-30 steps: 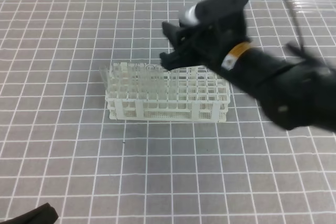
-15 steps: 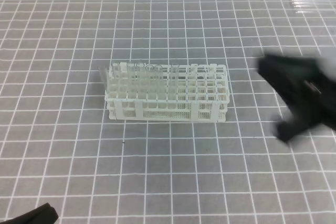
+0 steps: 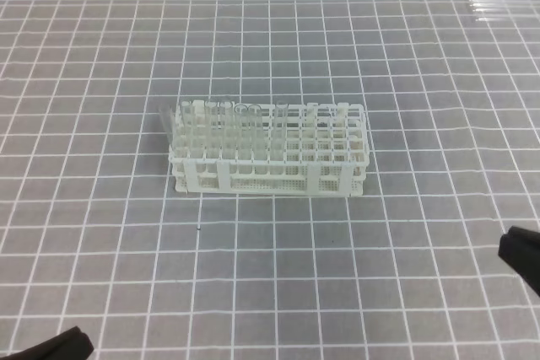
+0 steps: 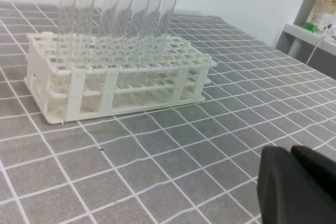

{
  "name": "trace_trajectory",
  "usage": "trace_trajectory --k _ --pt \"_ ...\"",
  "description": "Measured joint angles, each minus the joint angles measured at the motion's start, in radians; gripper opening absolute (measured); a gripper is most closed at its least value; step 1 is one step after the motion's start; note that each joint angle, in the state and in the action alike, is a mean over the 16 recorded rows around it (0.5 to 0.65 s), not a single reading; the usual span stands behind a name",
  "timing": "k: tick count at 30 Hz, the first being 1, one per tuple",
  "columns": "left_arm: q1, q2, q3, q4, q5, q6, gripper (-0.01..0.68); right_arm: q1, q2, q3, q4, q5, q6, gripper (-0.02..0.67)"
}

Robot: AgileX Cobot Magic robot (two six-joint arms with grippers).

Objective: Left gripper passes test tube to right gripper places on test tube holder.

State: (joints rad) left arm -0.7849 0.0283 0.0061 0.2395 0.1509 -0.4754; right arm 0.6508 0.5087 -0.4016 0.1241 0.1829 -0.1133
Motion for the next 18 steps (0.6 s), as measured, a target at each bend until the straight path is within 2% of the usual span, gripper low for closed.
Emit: trace_trajectory --k 5,10,14,18 --pt "0.0 0.0 0.0 0.001 0.0 0.0 -0.001 -0.097 -0.063 0.113 0.019 -0.06 0.0 -0.013" --pt "0.0 0.0 -0.001 0.002 0.001 0.0 -0.001 -0.244 -0.163 0.234 0.052 -0.108 0.0 -0.013" --pt "0.0 0.0 0.0 0.004 0.0 0.0 -0.001 -0.372 -0.273 0.311 0.087 -0.096 0.0 -0.013" --pt "0.0 0.001 0.002 0.005 -0.001 0.001 -0.001 -0.462 -0.384 0.361 0.109 -0.051 0.0 -0.013"
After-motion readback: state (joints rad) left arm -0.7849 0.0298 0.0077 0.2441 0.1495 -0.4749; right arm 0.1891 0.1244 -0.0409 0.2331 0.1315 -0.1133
